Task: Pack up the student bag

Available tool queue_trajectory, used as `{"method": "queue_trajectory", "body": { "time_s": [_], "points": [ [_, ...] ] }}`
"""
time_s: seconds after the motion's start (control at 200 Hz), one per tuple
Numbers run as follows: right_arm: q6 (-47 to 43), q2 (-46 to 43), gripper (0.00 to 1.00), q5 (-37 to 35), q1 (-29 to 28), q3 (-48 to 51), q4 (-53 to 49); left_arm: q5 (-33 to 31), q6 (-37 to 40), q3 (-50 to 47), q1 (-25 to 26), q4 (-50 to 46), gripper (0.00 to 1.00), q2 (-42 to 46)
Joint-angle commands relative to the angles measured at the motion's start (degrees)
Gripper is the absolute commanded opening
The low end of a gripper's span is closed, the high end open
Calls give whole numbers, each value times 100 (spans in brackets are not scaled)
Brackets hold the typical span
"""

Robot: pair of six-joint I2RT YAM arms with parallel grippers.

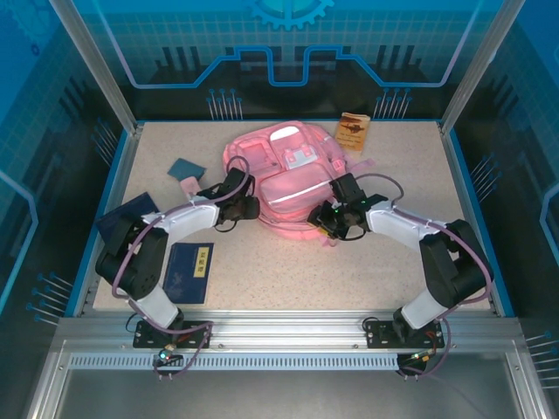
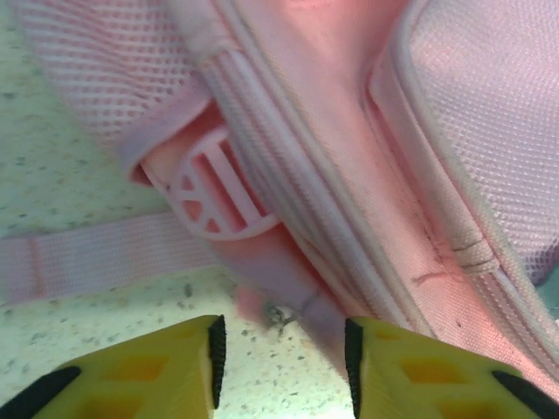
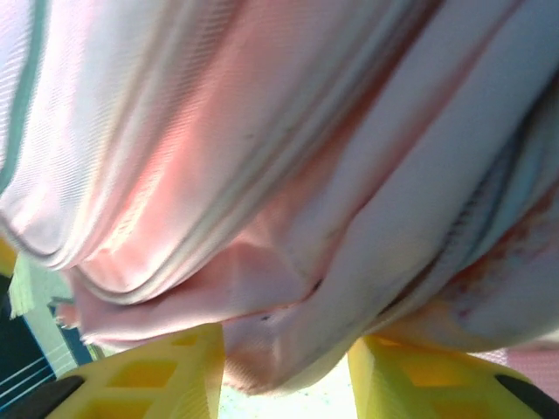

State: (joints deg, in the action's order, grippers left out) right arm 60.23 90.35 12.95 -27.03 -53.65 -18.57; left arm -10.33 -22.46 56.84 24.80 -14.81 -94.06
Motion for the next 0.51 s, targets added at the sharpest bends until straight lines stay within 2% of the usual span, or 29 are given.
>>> {"method": "queue_trajectory", "body": {
  "time_s": [0.0, 0.085, 0.17, 0.295, 0.415, 0.5],
  "points": [
    [-866, -135, 55, -45, -92, -445, -487, -275, -384, -114, -74, -568, 56, 811],
    [-1329, -434, 76, -494, -135, -636, -978, -506, -800, -425, -82, -1167, 72, 1518],
    [-1737, -774, 87, -889, -162, -768, -1349, -748, -1292, -816, -89, -1765, 85, 2246],
    [-2102, -1199, 99, -1416, -189, -866, -1686, -846, -1887, -1492, -117, -2396, 94, 3271],
    [-2203, -1525, 100, -1724, -207, -830, -1705, -776, -2477, -1942, -123, -2951, 99, 3842],
    [-2204, -1627, 100, -1748, -220, -830, -1685, -732, -2947, -2188, -109, -3260, 99, 4044]
  ]
}}
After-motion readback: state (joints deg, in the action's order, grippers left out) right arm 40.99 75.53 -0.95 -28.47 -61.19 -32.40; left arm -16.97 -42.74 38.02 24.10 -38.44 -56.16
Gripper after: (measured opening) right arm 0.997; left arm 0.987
